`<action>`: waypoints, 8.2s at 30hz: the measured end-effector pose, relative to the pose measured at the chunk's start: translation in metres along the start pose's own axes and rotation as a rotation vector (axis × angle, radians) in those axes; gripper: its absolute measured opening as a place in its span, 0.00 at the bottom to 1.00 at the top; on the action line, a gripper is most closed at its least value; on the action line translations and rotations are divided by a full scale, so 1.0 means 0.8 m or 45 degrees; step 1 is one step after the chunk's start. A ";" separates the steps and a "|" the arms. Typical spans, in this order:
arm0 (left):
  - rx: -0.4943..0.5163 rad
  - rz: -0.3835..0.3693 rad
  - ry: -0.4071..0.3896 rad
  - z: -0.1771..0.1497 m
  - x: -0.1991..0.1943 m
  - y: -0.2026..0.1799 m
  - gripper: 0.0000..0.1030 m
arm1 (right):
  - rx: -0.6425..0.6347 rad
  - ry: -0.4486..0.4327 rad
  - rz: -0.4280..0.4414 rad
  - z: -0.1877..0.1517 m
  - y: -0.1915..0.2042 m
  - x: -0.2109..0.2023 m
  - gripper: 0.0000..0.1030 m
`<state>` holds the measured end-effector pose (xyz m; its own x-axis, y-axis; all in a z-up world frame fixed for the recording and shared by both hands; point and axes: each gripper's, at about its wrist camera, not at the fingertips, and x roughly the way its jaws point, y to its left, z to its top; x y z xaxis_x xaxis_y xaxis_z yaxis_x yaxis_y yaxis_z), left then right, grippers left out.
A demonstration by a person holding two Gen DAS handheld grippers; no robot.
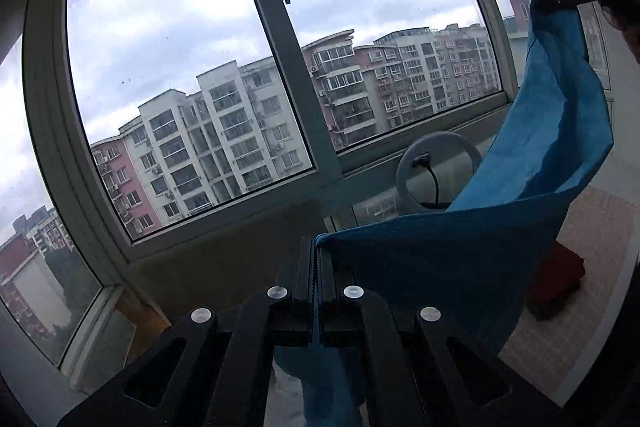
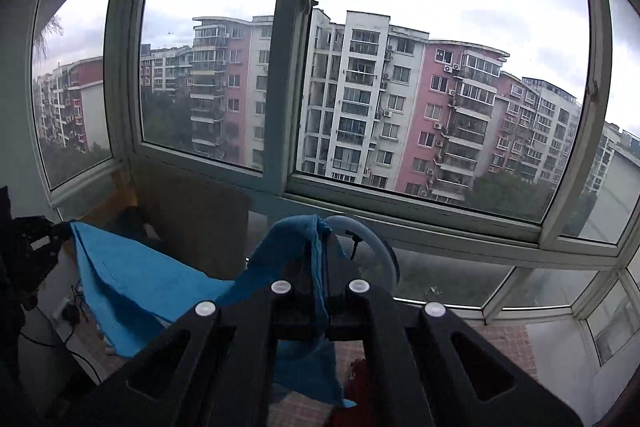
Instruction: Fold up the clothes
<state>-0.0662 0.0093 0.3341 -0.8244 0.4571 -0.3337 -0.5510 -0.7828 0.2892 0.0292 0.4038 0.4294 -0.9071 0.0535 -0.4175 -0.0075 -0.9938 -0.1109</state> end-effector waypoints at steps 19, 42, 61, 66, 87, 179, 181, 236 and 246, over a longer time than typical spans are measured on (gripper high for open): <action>-0.107 0.093 -0.118 0.070 -0.233 -0.047 0.00 | 0.004 -0.123 -0.034 -0.032 -0.009 -0.218 0.01; 0.101 0.150 0.156 0.009 -0.005 -0.021 0.00 | 0.031 0.110 -0.074 -0.076 -0.041 0.118 0.01; 0.151 -0.048 0.819 -0.267 0.477 -0.049 0.00 | -0.115 0.675 -0.204 -0.295 0.023 0.629 0.01; 0.180 -0.096 0.885 -0.297 0.516 -0.067 0.00 | -0.160 0.767 -0.231 -0.316 0.039 0.656 0.09; -0.022 -0.140 0.878 -0.284 0.489 -0.018 0.26 | 0.202 0.656 0.253 -0.428 0.048 0.425 0.23; -0.057 -0.938 0.664 -0.160 0.018 -0.335 0.01 | 0.226 0.464 0.566 -0.776 0.219 0.103 0.05; -0.032 -1.004 0.684 -0.165 0.021 -0.361 0.01 | 0.251 0.507 0.513 -0.784 0.199 0.075 0.09; -0.445 -0.710 1.243 -0.499 0.078 -0.320 0.25 | 0.587 0.715 0.633 -0.893 0.180 0.086 0.10; -0.419 -0.758 1.123 -0.486 0.054 -0.300 0.01 | 0.740 0.283 0.752 -0.748 0.102 0.035 0.02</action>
<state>0.0805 0.0525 -0.0984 0.0127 0.4388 -0.8985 -0.6593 -0.6719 -0.3375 0.2551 0.3824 -0.1313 -0.7269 -0.5313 -0.4351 0.1704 -0.7534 0.6351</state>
